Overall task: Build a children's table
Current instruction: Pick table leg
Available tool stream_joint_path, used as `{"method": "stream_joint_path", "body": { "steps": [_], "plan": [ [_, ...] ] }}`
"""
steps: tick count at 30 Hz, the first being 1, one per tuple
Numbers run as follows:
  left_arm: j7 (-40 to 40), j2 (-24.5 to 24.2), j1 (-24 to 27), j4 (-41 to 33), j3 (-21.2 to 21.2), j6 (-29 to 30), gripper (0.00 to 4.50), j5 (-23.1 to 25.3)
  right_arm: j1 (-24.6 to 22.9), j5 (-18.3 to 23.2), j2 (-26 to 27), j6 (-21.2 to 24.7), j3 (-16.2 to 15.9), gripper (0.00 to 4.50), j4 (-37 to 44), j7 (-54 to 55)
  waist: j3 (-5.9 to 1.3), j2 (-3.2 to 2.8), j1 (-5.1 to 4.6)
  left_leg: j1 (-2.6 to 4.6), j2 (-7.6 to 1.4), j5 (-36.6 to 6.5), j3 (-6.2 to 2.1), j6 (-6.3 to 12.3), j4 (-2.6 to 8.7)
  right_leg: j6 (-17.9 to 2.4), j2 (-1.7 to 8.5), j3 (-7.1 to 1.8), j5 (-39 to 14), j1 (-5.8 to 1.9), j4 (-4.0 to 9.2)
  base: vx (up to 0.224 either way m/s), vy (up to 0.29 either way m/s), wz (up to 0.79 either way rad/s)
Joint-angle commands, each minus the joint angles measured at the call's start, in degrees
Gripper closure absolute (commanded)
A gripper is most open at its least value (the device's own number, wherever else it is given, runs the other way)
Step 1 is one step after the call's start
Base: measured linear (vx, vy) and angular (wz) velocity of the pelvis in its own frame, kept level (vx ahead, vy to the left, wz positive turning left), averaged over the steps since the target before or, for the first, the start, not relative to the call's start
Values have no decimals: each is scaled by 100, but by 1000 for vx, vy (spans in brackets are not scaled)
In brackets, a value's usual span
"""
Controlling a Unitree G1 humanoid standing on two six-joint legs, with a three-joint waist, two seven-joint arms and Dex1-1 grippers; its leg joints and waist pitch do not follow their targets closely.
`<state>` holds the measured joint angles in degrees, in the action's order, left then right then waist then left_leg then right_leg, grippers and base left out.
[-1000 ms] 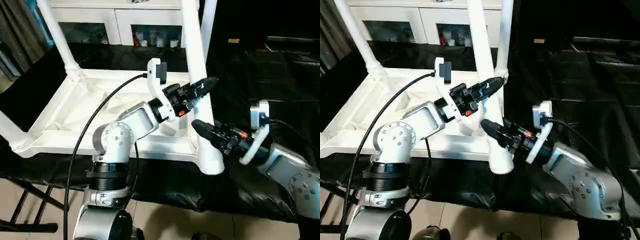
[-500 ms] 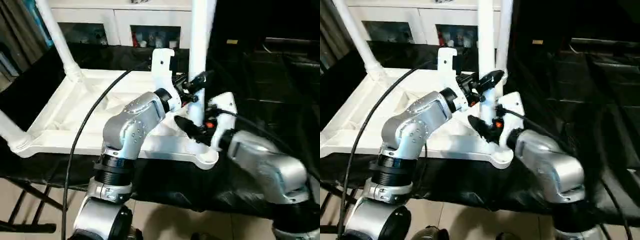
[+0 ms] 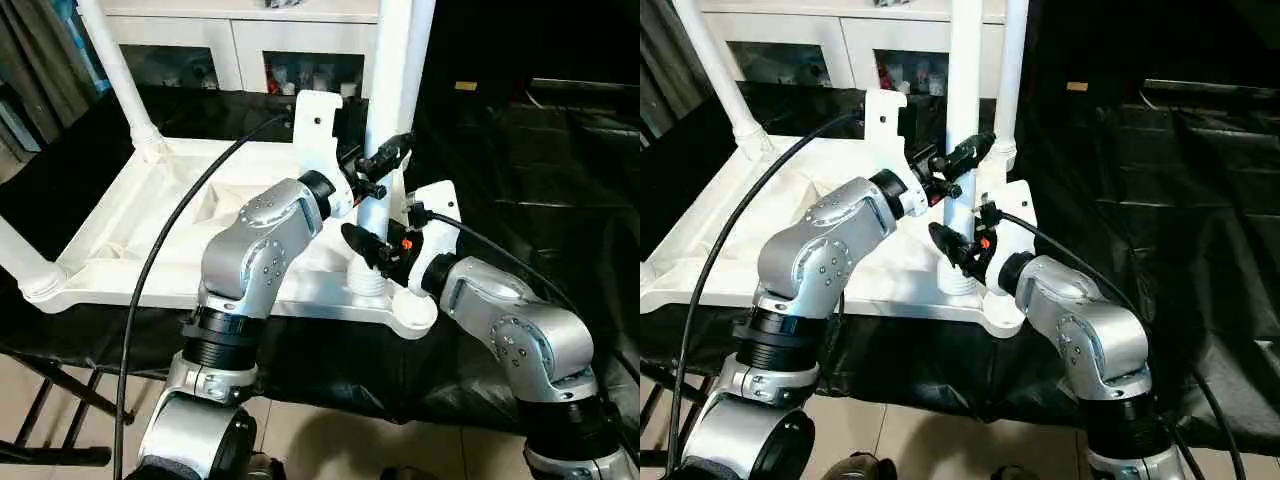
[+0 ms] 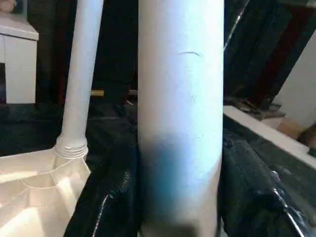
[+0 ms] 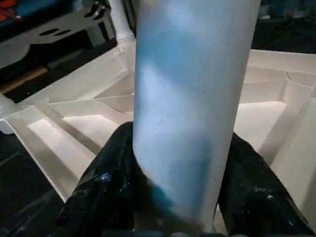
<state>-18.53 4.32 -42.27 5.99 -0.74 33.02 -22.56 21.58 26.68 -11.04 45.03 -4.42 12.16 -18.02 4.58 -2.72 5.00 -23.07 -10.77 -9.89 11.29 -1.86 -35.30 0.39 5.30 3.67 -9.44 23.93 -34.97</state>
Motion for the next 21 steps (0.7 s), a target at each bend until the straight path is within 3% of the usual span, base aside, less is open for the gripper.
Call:
{"method": "stream_joint_path", "body": {
  "steps": [1, 4, 9, 13, 21],
  "plan": [
    [-109, 46, -88, 162, 152, 161, 212, -236, 25, 256, 1, -204, 18, 264, 224, -307, -533, 128, -12, 117, -150, -700, -97, 65, 375, -910, 246, -222, -1215, -318, 409, 0, 0, 0],
    [-358, -10, -103, 213, 394, 592, 192, -673, -119, 504, -305, -307, 15, 264, 452, -989, -540, 134, 8, 119, -152, -700, -94, 130, 363, -951, 251, -219, -1168, -338, 393, 0, 0, 0],
    [-1482, -300, -69, 250, 614, 1352, 159, -1649, -362, 776, -907, -160, 68, 264, 736, -1829, -534, 140, 31, 113, -134, -636, -82, 246, 344, -1078, 251, -213, -1198, -337, 390, 0, 0, 0],
    [-1767, -394, -62, 260, 591, 1467, 159, -1781, -411, 969, -1013, -93, 194, 264, 792, -2041, -520, 136, 22, 132, -157, -765, -89, 266, 353, -1084, 252, -212, -1404, -318, 420, 0, 0, 0],
    [-2634, -626, -139, 243, 520, 1713, 159, -2191, -541, 1910, -1439, 298, 758, 264, 939, -2852, -508, 119, 27, 130, -162, -840, -104, 248, 367, -1047, 254, -203, -1579, -323, 437, 0, 0, 0]
  ]
}}
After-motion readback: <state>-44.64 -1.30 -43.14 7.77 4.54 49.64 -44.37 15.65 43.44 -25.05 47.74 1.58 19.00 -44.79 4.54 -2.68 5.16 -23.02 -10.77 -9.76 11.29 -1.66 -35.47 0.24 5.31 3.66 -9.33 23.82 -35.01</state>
